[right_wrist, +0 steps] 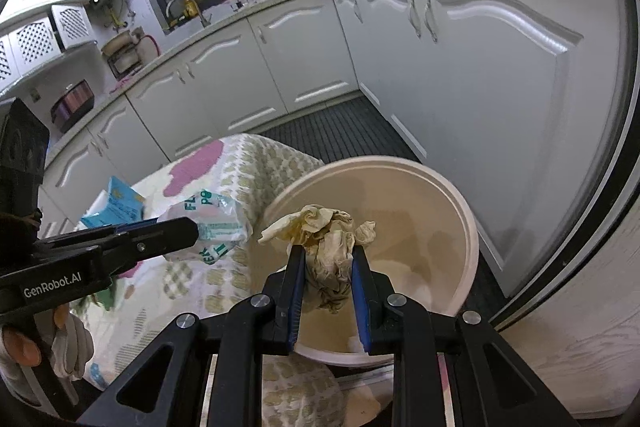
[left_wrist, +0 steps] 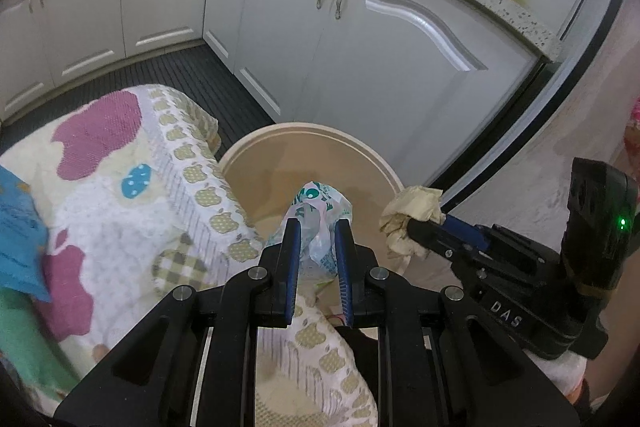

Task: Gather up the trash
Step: 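Carry the wrapper and paper wad with both tools over the beige bin, then open both tools and drop the wrapper and paper wad into the bin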

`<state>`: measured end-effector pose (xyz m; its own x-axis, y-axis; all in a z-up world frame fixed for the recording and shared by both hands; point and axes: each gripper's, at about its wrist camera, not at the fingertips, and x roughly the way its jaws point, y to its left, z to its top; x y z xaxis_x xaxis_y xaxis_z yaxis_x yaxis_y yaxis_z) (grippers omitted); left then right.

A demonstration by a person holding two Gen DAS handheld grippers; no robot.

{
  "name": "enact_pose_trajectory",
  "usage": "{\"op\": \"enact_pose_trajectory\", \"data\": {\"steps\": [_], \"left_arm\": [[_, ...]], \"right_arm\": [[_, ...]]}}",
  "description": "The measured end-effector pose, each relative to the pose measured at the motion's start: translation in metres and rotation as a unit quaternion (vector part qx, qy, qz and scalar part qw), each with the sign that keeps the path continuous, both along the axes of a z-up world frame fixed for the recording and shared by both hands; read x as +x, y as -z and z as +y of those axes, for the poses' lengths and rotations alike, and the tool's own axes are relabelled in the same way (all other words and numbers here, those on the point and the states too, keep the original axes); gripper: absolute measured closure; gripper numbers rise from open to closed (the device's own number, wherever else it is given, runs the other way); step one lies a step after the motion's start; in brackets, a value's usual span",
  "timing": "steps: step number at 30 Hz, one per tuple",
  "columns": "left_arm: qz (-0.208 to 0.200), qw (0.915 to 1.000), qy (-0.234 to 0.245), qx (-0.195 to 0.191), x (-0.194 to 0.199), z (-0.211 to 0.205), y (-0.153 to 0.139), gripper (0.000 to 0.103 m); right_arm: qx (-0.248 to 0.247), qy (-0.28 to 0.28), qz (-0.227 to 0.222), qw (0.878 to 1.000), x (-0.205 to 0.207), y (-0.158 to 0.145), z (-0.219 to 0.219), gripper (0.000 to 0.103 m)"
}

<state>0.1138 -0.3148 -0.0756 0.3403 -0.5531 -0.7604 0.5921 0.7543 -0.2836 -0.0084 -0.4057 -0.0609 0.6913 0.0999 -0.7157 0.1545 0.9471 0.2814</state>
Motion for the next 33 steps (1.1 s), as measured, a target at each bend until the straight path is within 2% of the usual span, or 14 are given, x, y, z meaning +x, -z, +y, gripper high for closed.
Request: {"op": "enact_pose_trajectory", "data": {"steps": [8,14,16,17,18,20,21,33], "left_arm": [[0.014,0.9998,-0.008,0.005,0.012,-0.012,0.016,0.088],[0.017,0.9998,-0.014,0.001,0.013,-0.012,0.021,0.087],[0.02,0.9996,-0.018,-0.003,0.014,-0.011,0.022,0.087],[0.022,0.9996,-0.02,-0.004,0.015,-0.011,0.023,0.082],[0.024,0.9995,-0.021,-0.005,0.016,-0.01,0.023,0.078],[0.028,0.9993,-0.022,-0.011,0.017,-0.009,0.025,0.059],[0.03,0.9992,-0.022,-0.013,0.017,-0.008,0.025,0.057],[0.014,0.9997,-0.019,-0.002,0.003,-0.004,0.02,0.056]], "right_arm": [[0.013,0.012,0.033,0.999,0.008,0.028,-0.013,0.082],[0.011,0.024,0.044,0.999,0.013,0.037,-0.017,0.082],[0.006,0.025,0.048,0.999,0.014,0.039,-0.017,0.074],[0.002,0.027,0.05,0.998,0.014,0.04,-0.017,0.065],[0.001,0.029,0.05,0.998,0.014,0.04,-0.017,0.062],[0.003,0.032,0.051,0.998,0.014,0.041,-0.018,0.062],[0.004,0.032,0.05,0.998,0.013,0.041,-0.018,0.062],[0.008,0.035,0.046,0.998,0.007,0.036,-0.015,0.061]]}}
